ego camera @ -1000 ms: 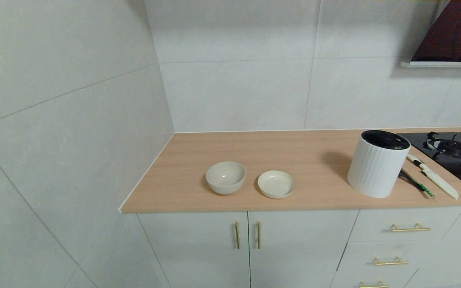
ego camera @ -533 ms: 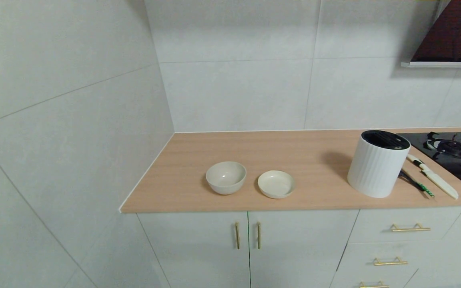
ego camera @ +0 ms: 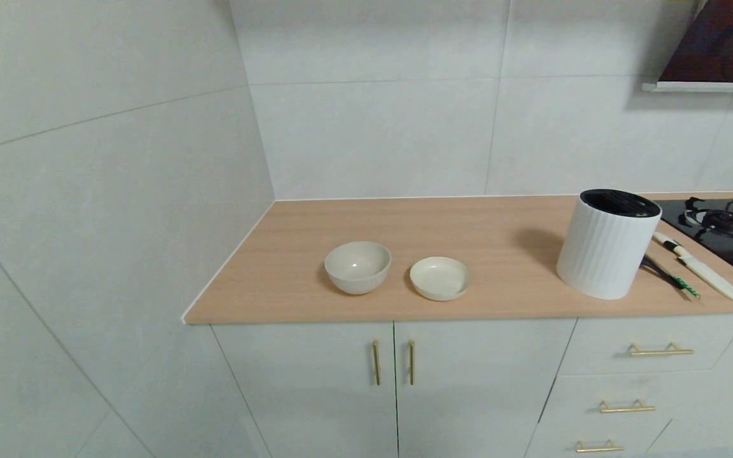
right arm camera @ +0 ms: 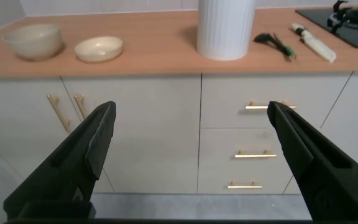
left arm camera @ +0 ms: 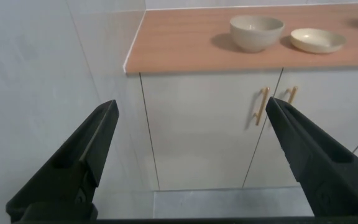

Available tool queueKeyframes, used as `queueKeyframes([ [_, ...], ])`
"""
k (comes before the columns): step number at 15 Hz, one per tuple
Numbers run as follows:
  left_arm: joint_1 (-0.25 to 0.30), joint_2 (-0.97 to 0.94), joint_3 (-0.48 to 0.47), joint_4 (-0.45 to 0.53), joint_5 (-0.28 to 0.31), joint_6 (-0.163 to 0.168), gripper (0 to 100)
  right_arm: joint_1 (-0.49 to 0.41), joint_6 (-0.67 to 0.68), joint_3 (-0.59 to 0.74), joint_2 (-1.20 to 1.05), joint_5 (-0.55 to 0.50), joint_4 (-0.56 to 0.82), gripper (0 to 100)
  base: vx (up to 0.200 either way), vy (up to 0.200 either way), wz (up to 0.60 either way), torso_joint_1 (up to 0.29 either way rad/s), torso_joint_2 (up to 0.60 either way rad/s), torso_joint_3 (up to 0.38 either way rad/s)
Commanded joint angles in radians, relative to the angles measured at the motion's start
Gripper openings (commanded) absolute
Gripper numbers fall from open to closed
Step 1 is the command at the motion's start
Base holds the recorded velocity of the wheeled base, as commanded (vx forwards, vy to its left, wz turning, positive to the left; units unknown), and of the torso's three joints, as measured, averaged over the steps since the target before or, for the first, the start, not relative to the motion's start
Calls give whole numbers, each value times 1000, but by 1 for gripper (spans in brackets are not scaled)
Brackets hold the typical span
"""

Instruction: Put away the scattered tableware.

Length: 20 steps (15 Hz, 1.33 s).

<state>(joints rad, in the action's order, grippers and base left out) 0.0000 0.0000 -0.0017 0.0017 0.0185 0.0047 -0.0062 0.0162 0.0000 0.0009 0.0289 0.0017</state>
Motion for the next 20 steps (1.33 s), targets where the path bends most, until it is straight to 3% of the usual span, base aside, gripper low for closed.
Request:
queueKeyframes([
  [1,0,0,0,0,0,0,100,0,1,0,1,0,0,100,0,0,0,-232,520,276],
  [20,0,0,0,0,0,0,100,0,1,0,1,0,0,100,0,0,0,-216,515,298],
])
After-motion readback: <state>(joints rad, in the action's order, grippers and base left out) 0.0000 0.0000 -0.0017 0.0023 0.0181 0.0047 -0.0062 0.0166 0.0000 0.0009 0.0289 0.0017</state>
